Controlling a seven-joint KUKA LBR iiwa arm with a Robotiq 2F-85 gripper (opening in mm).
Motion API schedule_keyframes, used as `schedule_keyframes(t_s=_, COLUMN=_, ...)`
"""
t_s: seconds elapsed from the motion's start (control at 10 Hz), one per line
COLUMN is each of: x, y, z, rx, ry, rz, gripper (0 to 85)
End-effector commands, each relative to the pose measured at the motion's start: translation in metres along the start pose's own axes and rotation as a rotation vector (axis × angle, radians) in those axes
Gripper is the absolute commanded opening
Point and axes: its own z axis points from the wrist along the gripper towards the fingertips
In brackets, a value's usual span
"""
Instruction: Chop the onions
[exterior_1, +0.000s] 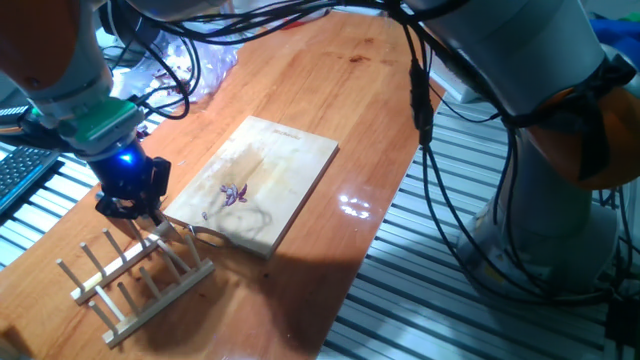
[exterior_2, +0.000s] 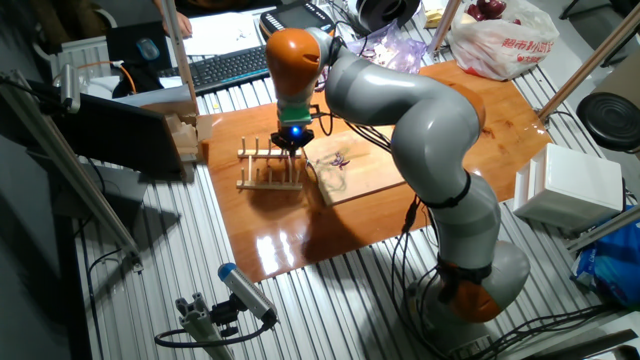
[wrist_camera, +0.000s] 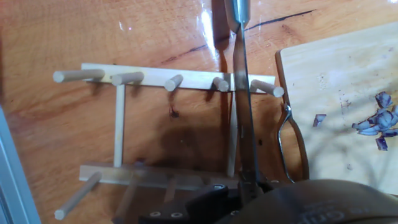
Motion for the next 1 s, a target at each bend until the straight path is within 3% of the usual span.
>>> schedule_keyframes(t_s=0.0, x=0.000, y=0.001, z=0.001, rx=0.005, ry=-0.006, rz=0.003, gripper=0.0)
schedule_keyframes(t_s=0.3, x=0.003, y=0.003, z=0.005, rx=0.021, ry=-0.012, rz=0.002, gripper=0.0)
schedule_keyframes(t_s=0.9, x=0.009, y=0.008, z=0.012, rx=0.025, ry=-0.007, rz=0.021, gripper=0.0)
